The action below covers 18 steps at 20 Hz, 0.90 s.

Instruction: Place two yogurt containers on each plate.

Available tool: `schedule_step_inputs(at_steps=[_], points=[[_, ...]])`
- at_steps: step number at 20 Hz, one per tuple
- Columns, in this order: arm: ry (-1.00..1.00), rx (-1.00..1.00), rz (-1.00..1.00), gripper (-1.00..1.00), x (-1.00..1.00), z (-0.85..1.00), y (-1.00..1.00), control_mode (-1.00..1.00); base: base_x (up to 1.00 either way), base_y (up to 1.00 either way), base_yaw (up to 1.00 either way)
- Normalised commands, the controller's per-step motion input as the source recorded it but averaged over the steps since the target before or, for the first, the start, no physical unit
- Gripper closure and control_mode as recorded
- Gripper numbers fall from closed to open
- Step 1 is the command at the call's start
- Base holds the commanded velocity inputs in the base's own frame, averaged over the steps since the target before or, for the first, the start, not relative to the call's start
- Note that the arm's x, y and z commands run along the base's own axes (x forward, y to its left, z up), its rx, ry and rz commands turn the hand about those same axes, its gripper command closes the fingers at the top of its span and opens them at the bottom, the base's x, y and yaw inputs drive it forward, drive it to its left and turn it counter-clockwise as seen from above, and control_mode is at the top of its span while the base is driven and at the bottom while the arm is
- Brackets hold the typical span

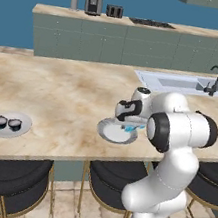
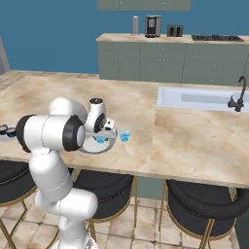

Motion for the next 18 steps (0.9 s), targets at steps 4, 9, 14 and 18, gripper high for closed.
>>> schedule_step_inputs(at_steps=[4, 9, 14, 18], points=[[0.0, 0.0, 0.0, -1.0, 0.01, -0.04, 0.03, -1.0, 0.0, 0.0, 0.0], [-0.03, 0.0, 0.0, -1.0, 0.01, 0.09, 0.0, -1.0, 0.0, 0.0, 0.0], [-0.09, 0.0, 0.0, -1.0, 0.04, 0.21, 0.0, -1.0, 0.0, 0.0, 0.0], [-0.19, 0.0, 0.01, -1.0, 0.23, 0.29, -0.49, -1.0, 0.0, 0.0, 0.0]])
